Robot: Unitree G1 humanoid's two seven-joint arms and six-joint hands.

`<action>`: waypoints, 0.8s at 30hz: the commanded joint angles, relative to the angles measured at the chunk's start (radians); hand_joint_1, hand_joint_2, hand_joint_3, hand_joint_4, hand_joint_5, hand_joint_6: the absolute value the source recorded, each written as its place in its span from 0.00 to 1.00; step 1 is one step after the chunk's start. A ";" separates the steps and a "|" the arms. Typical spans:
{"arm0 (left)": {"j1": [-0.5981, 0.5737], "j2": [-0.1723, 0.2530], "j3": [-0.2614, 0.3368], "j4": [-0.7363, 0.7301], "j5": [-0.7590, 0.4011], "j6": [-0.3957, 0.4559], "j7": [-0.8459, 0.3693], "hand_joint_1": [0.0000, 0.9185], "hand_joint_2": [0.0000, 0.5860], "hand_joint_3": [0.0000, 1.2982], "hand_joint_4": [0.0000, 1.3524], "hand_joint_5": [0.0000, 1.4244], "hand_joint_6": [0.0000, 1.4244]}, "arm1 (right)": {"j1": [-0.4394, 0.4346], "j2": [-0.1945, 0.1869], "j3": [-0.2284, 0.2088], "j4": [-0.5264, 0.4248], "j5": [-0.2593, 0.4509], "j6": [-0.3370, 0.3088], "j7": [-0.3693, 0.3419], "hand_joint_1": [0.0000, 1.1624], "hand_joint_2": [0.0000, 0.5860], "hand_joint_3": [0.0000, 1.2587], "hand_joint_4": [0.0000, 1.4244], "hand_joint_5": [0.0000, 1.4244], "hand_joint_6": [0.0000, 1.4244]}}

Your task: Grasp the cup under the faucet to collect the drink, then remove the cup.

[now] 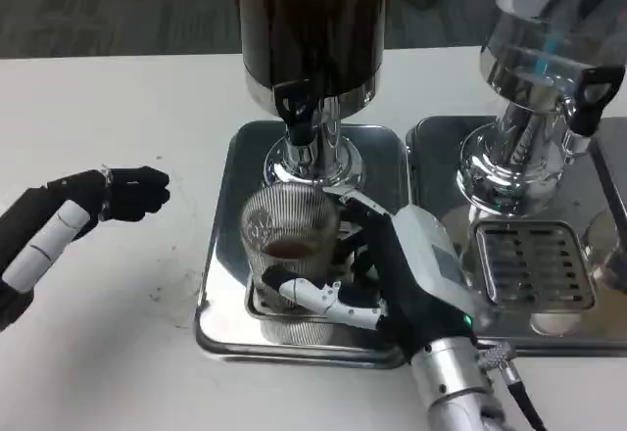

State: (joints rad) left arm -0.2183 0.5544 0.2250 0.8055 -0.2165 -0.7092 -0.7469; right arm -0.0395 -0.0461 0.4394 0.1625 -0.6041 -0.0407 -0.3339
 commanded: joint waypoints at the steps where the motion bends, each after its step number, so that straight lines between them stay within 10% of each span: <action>1: 0.004 0.008 -0.005 0.003 0.012 -0.005 0.001 0.00 0.23 0.31 0.27 0.23 0.22 | 0.010 0.005 -0.020 -0.031 0.002 -0.043 -0.038 0.52 0.38 0.38 0.37 0.46 0.53; 24: -0.033 -0.001 -0.019 0.036 0.015 -0.012 -0.001 0.00 0.23 0.30 0.27 0.23 0.22 | 0.131 -0.023 -0.116 -0.206 -0.002 -0.013 -0.014 0.55 0.42 0.39 0.39 0.47 0.56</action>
State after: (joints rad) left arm -0.2399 0.5537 0.2140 0.8267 -0.2163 -0.7094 -0.7469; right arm 0.0762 -0.0619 0.3439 0.0055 -0.6058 -0.0500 -0.3418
